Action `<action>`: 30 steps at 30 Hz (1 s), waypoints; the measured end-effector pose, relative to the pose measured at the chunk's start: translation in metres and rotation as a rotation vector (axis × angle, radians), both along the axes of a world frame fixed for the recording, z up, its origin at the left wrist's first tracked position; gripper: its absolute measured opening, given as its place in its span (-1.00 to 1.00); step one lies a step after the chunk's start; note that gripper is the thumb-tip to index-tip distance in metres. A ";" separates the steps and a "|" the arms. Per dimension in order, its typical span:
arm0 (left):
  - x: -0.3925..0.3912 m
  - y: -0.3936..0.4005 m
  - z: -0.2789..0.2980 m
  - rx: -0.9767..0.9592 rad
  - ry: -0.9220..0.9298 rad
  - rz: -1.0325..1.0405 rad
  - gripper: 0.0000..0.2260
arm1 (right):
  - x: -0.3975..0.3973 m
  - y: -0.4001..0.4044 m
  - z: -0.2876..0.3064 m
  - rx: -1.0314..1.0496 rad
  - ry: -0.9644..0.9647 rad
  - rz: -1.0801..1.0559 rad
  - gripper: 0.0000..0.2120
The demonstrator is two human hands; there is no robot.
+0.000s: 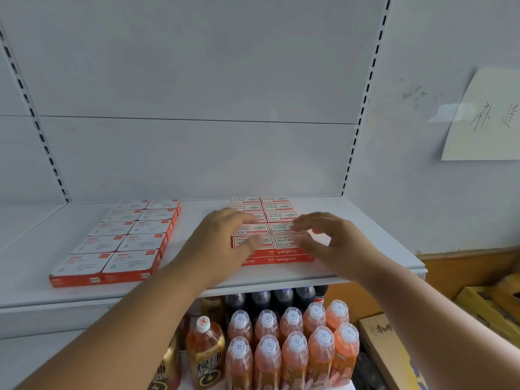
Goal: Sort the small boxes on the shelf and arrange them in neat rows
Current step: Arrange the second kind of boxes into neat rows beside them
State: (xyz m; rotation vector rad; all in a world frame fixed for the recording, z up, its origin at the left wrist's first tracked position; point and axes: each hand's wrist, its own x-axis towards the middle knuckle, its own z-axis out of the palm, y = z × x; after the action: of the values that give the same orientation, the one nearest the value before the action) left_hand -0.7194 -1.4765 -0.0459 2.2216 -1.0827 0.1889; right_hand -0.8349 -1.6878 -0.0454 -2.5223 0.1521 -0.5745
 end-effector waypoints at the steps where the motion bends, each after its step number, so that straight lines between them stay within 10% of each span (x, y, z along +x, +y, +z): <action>1: 0.003 -0.002 0.003 -0.067 0.064 0.035 -0.69 | 0.003 0.000 0.003 0.079 -0.022 -0.023 -0.81; 13: 0.037 -0.032 0.028 0.286 0.188 0.341 -0.78 | 0.068 -0.024 0.023 -0.015 0.257 -0.227 -0.78; 30: 0.051 -0.036 0.020 0.252 0.163 0.474 -0.63 | 0.075 -0.027 0.019 -0.069 0.269 -0.191 -0.79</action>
State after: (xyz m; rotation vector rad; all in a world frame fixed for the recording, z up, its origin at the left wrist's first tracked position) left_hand -0.6688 -1.5124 -0.0259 2.6426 -0.5007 0.0712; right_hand -0.7601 -1.7149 -0.0267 -2.6616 0.4838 -0.3135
